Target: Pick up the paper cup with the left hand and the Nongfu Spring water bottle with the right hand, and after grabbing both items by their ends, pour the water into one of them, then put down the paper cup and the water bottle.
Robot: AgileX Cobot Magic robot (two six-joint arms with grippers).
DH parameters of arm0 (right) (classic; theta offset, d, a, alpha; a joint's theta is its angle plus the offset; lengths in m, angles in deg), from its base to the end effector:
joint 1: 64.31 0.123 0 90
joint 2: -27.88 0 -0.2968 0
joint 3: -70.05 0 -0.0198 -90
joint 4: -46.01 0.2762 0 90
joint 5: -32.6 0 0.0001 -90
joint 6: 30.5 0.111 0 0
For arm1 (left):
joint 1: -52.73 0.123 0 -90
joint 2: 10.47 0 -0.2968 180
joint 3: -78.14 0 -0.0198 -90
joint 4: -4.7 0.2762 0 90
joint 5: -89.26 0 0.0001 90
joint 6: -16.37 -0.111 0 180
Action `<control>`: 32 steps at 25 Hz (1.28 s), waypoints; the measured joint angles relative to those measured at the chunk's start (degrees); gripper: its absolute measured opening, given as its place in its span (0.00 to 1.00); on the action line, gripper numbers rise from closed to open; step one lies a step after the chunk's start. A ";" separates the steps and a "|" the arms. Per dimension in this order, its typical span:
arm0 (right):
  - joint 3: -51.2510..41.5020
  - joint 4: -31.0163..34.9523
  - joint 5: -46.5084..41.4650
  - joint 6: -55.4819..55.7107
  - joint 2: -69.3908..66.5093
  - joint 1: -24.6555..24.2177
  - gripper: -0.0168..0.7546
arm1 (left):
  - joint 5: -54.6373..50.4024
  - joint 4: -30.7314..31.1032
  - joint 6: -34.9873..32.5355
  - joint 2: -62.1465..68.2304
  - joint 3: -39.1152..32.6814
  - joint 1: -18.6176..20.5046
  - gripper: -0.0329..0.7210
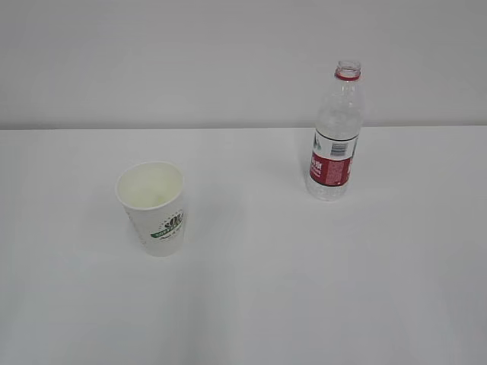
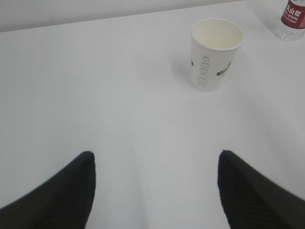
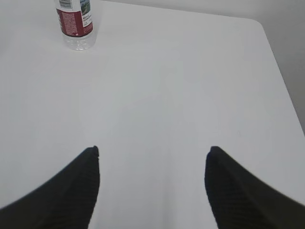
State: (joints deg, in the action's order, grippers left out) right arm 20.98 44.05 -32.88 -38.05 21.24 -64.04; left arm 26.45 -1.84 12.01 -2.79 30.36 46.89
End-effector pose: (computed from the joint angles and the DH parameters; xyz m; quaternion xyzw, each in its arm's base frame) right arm 0.0171 -0.0034 0.2718 -0.0579 0.8691 -0.0482 0.4888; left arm 0.0183 -0.0132 0.2834 0.0798 0.8533 -0.0635 0.5114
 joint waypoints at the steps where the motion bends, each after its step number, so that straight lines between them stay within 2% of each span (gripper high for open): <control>1: 0.00 0.00 0.00 0.00 0.00 0.00 0.70 | 0.00 0.00 0.00 0.00 0.00 0.00 0.81; 26: 0.00 -0.38 0.00 0.00 0.00 0.00 0.70 | 0.00 0.02 0.00 0.00 0.00 0.00 0.79; 32: 0.00 -0.38 0.00 0.00 0.00 0.00 0.70 | 0.00 0.02 0.00 0.00 0.00 0.00 0.75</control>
State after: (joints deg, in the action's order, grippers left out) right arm 20.98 43.67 -32.88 -38.05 21.24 -64.04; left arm 26.45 -1.82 12.01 -2.79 30.36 46.89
